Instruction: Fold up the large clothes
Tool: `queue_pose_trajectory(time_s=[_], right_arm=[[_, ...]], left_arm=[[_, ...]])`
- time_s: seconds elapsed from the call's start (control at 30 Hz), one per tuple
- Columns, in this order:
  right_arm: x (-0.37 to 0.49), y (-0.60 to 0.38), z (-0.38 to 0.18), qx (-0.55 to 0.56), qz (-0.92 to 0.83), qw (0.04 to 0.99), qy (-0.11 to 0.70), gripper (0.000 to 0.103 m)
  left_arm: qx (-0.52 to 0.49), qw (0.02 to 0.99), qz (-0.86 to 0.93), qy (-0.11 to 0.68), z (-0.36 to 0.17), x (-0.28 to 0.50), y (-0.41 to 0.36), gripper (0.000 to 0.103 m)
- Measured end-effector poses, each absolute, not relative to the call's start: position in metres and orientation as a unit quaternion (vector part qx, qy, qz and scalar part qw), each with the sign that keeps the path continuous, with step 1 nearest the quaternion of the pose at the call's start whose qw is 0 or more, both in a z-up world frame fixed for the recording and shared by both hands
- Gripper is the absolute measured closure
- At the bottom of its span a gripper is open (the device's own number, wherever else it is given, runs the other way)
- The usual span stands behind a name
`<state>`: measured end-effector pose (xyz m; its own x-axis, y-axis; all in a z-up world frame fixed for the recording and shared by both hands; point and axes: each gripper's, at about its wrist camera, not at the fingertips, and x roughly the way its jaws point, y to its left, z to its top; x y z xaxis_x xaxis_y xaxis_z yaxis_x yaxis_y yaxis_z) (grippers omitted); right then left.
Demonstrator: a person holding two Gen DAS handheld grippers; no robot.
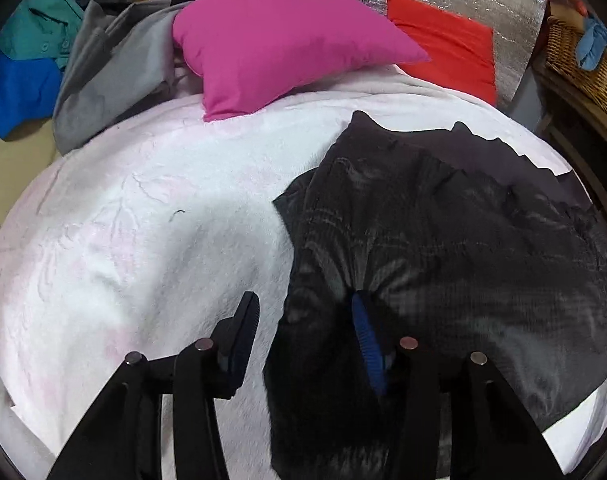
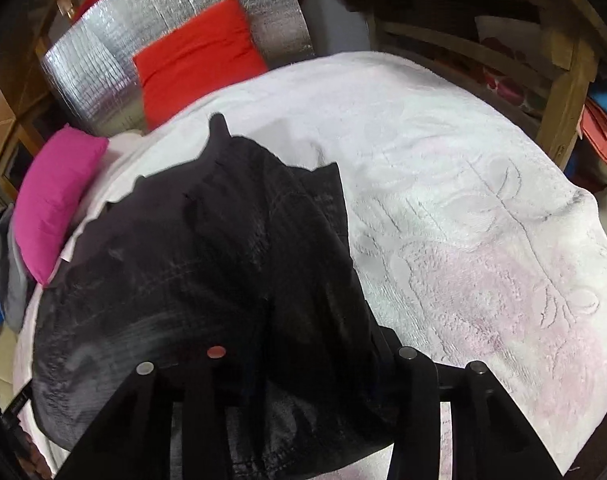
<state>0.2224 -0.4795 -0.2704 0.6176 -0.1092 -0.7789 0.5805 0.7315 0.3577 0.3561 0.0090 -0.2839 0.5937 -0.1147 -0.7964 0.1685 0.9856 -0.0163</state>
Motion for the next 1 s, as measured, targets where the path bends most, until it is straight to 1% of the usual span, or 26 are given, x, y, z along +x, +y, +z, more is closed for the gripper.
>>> queue_pose_trajectory(time_s=[0.03,0.07,0.1,0.2,0.23,0.3,0.4,0.5,0.6,0.73,0.83,1.0], right_arm=[[0.219,-0.481,-0.269,0.314,-0.205,0.844,0.384,0.042],[0.214,-0.482,-0.268,0.328,-0.205,0.842,0.376,0.037],[0.207,-0.485,-0.265,0.345,-0.204,0.842,0.36,0.034],[0.18,-0.494,-0.252,0.381,-0.207,0.848,0.305,0.033],[0.173,-0.495,-0.249,0.389,-0.209,0.848,0.292,0.031],[0.154,-0.497,-0.245,0.415,-0.203,0.848,0.261,0.027],[0.137,-0.491,-0.243,0.441,-0.169,0.849,0.237,0.027],[0.133,-0.476,-0.245,0.449,-0.132,0.85,0.24,0.025],[0.137,-0.457,-0.251,0.456,-0.1,0.843,0.269,0.025],[0.15,-0.438,-0.271,0.489,-0.059,0.815,0.304,0.025],[0.165,-0.431,-0.29,0.525,-0.044,0.786,0.324,0.025],[0.187,-0.426,-0.314,0.574,-0.033,0.749,0.329,0.024]], left_arm=[[0.028,0.892,-0.075,0.444,-0.282,0.354,0.011,0.05],[0.023,0.895,-0.07,0.441,-0.278,0.35,0.015,0.049],[0.021,0.897,-0.066,0.437,-0.274,0.346,0.019,0.049],[0.022,0.911,-0.041,0.41,-0.259,0.331,0.029,0.048],[0.02,0.916,-0.032,0.399,-0.254,0.324,0.032,0.047],[0.009,0.923,-0.025,0.383,-0.247,0.31,0.039,0.034],[-0.005,0.933,-0.032,0.358,-0.238,0.284,0.044,0.032],[0.001,0.935,-0.054,0.35,-0.239,0.263,0.038,0.027],[0.032,0.927,-0.069,0.368,-0.249,0.25,0.021,0.027],[0.045,0.908,-0.085,0.407,-0.268,0.254,0.007,0.027],[0.019,0.898,-0.092,0.429,-0.274,0.259,0.008,0.027],[-0.05,0.889,-0.092,0.447,-0.279,0.271,0.021,0.027]])
